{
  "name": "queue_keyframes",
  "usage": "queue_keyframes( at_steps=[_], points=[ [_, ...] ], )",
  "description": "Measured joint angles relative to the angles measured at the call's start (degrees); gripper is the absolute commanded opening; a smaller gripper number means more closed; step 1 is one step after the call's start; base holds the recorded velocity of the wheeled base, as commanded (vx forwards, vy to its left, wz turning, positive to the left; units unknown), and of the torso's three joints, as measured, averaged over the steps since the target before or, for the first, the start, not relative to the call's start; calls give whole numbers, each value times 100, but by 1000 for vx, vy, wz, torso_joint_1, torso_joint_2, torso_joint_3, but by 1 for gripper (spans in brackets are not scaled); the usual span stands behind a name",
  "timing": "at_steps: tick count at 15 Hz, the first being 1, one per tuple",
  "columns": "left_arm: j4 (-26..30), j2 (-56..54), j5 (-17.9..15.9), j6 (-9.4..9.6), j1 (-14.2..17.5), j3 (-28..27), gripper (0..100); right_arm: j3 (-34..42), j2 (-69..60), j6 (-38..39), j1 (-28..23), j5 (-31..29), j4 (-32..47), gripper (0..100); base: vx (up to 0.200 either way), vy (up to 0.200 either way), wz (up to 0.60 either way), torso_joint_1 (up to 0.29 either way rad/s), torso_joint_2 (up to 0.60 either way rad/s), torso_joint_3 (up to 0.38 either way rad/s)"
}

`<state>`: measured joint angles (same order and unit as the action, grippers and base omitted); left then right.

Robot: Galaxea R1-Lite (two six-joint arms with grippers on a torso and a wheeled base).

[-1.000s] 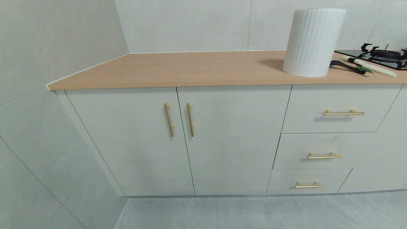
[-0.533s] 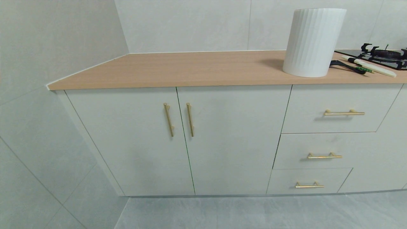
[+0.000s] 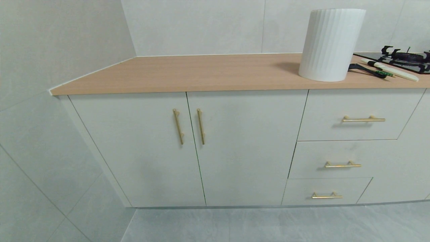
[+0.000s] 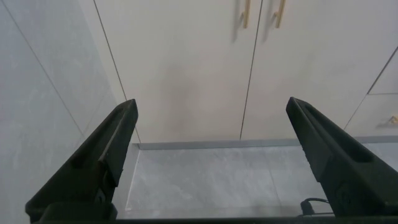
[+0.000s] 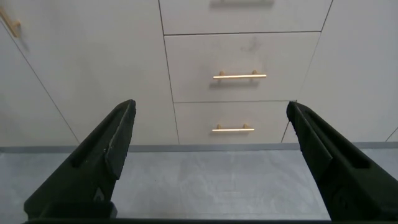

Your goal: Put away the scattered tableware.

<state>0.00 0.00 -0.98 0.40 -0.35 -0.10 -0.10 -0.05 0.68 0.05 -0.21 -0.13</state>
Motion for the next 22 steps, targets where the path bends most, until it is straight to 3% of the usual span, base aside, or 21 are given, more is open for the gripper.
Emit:
queue_keyframes(
  at_steps=[16, 22],
  points=[
    [0, 0, 0, -7, 2, 0, 100, 0, -2, 27, 0, -6, -2, 100, 0, -200, 0, 3, 3, 2],
    [0, 0, 2, -7, 0, 2, 100, 0, -2, 29, -2, -4, -2, 100, 0, 0, 0, 0, 0, 0]
  ],
)
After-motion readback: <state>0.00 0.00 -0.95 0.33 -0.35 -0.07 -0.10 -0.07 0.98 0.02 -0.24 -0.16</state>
